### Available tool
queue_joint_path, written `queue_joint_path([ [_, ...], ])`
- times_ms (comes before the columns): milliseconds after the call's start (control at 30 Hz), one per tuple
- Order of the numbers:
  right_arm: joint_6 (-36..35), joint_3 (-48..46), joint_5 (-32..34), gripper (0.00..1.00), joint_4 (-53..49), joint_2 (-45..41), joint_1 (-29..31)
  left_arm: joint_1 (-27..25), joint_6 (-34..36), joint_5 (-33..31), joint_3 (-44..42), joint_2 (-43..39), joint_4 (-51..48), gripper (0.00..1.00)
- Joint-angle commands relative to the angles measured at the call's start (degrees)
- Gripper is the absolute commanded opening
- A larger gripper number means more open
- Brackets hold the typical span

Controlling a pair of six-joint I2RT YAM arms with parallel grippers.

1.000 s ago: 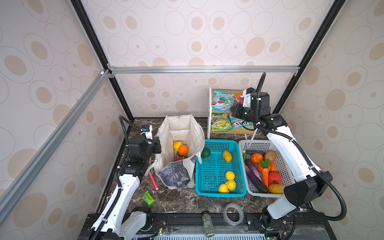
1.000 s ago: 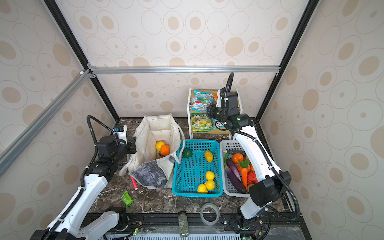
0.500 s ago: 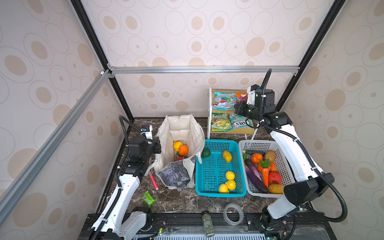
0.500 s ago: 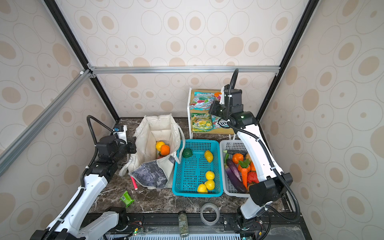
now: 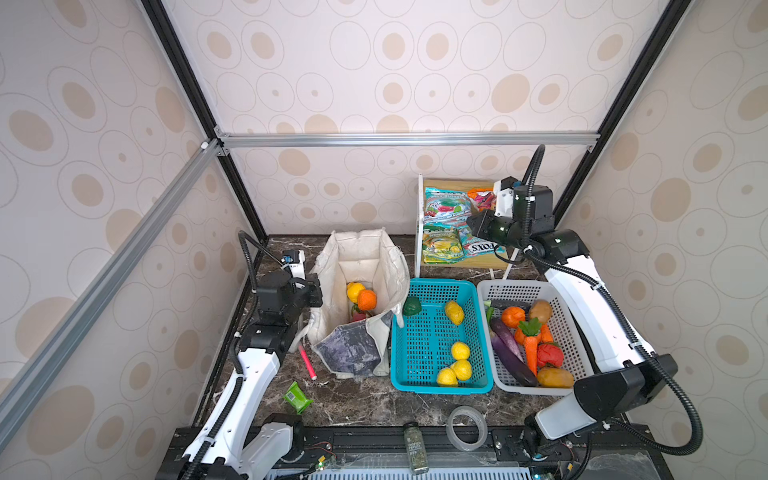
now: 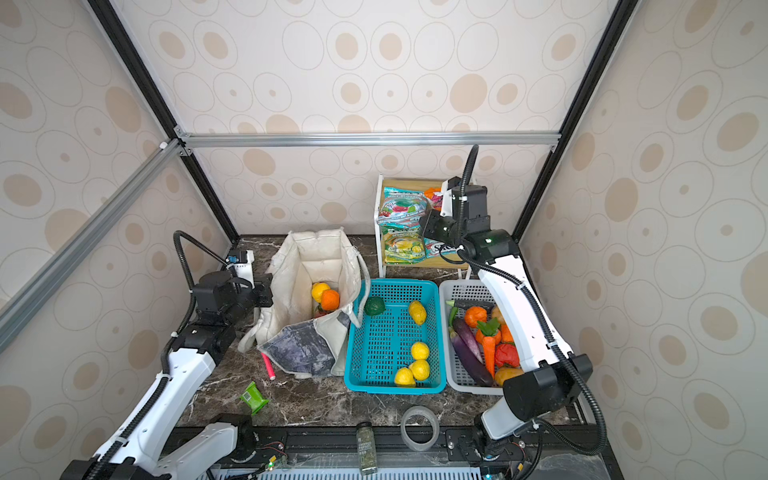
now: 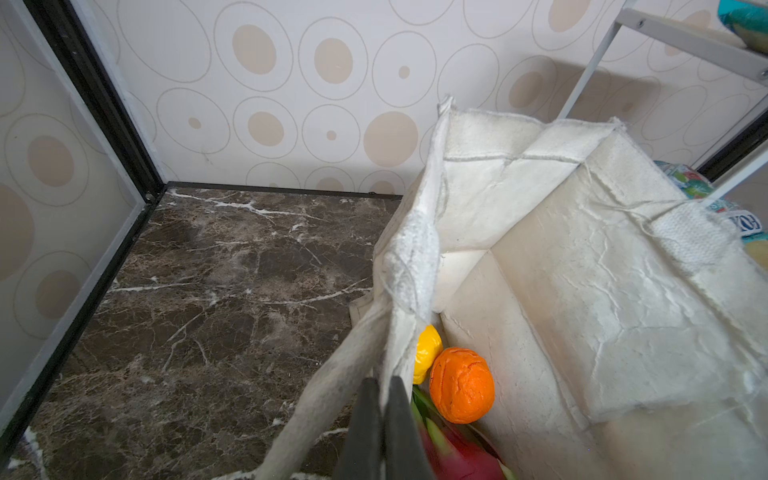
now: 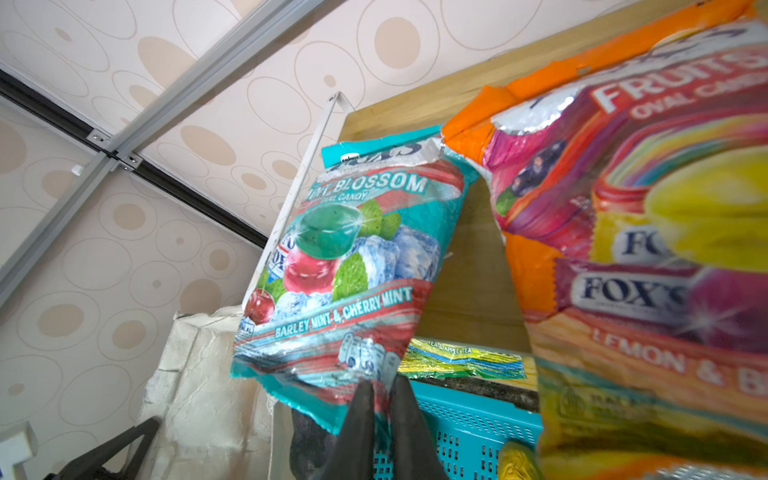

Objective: Place the food into the grocery bag and tie it
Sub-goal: 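Hold the right gripper over the snack shelf near the packaged snacks, then grasp the teal Mint Blossom candy bag with the right gripper and lift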

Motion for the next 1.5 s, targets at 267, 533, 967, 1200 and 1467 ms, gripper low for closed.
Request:
queue_joint_path([
  [267,2.41,0.29,-2.69,0.54,2.24,1.20,-0.10,0.39,0.21,-0.17,0.34,-1.23,1.84,0.00],
  [533,2.83,-0.12,-1.99,0.56,3.21,3.35,-0.12,0.38,0.27,-0.27,0.39,-1.51,1.91,0.00],
  [967,2.50,1.09,-4.26,0.13,5.03,4.54,-0.09,0.37,0.34,-0.47,0.27,-2.14,1.92,0.00],
  [1200,0.97,5.06,-7.45,0.00,3.23,3.61,-0.03,0.43,0.31,-0.44,0.26,-2.28,2.05,0.00],
  [1467,0.01,8.42,-10.29,0.00,2.12,3.36,0.02,0.37,0.25,-0.50,0.31,-2.30,2.05,0.00],
])
